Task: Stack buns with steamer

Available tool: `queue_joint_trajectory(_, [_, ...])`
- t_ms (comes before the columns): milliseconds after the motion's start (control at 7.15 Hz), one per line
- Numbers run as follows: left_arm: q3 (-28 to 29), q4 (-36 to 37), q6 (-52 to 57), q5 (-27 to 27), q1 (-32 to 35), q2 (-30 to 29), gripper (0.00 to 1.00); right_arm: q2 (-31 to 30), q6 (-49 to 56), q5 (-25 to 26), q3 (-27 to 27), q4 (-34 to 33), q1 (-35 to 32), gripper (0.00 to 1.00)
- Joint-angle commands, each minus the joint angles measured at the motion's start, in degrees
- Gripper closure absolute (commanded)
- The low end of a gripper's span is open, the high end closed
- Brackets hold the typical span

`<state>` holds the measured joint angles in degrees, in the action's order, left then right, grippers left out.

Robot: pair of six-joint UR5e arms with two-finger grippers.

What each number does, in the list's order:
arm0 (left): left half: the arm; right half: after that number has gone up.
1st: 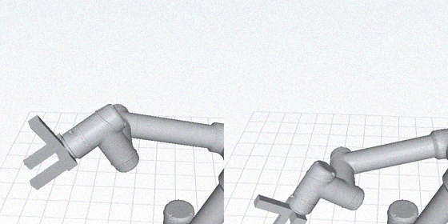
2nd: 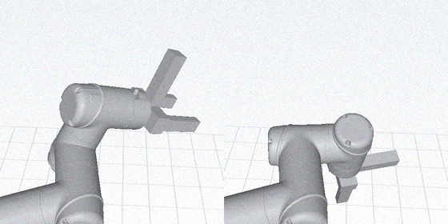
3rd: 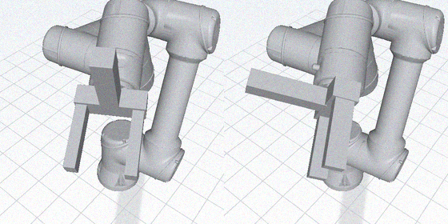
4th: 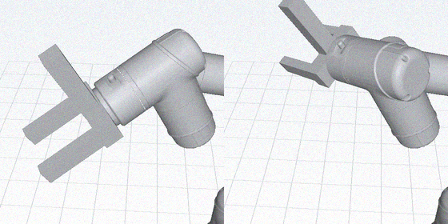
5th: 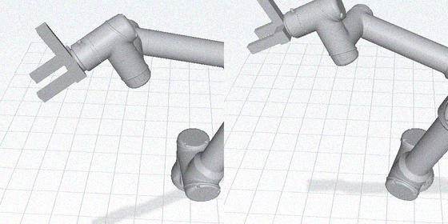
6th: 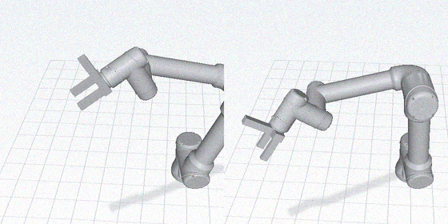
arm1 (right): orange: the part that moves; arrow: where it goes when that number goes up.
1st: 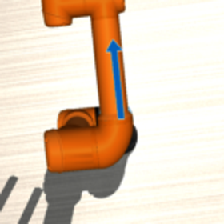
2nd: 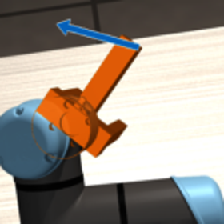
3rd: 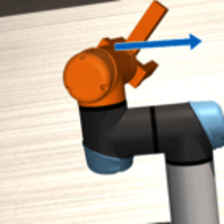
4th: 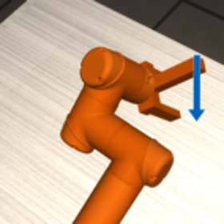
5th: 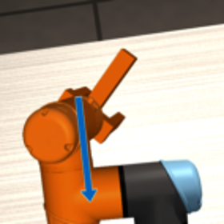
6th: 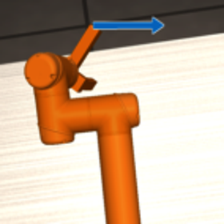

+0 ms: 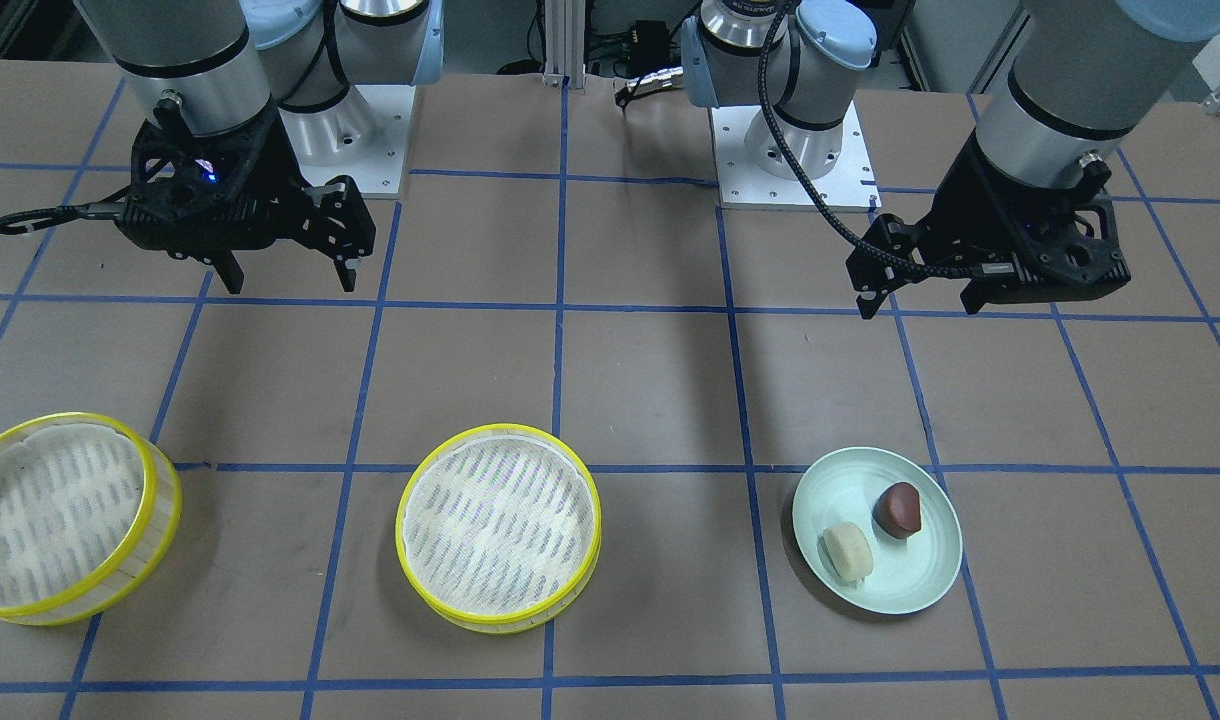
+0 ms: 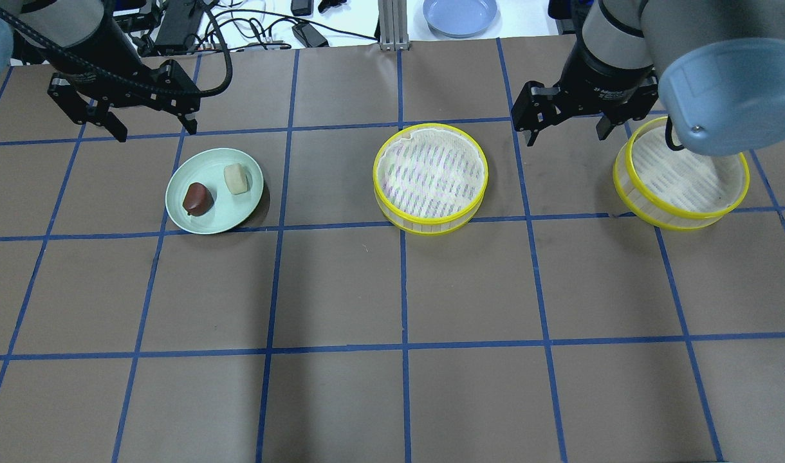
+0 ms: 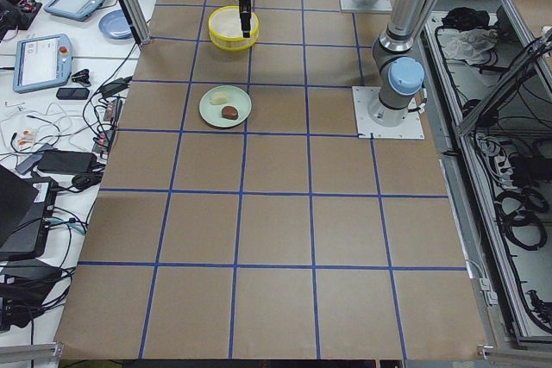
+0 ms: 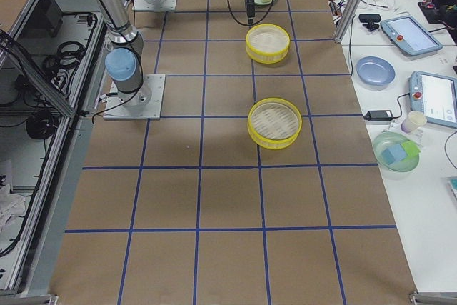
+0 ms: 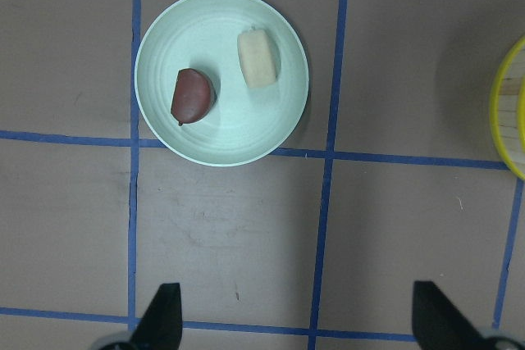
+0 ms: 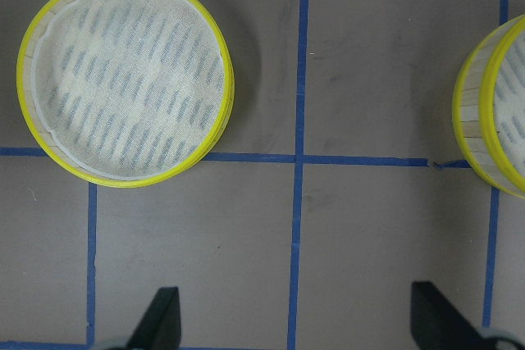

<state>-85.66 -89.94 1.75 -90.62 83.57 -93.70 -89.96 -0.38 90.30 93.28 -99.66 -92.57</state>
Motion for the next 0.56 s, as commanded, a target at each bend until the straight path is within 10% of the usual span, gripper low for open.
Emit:
queue_joint_trajectory(0, [-0.2,-0.2,0.4,-0.5,-0.2,0.2,0.0,0.0,0.0,0.0,0.0,0.0,0.0,0.0])
queue_joint_trajectory(419, [-0.2,0.4,0.9,-0.4,-2.1,-1.5,0.0,7.2,9.0,3.7,-1.3,-8.0,10.3,0.0])
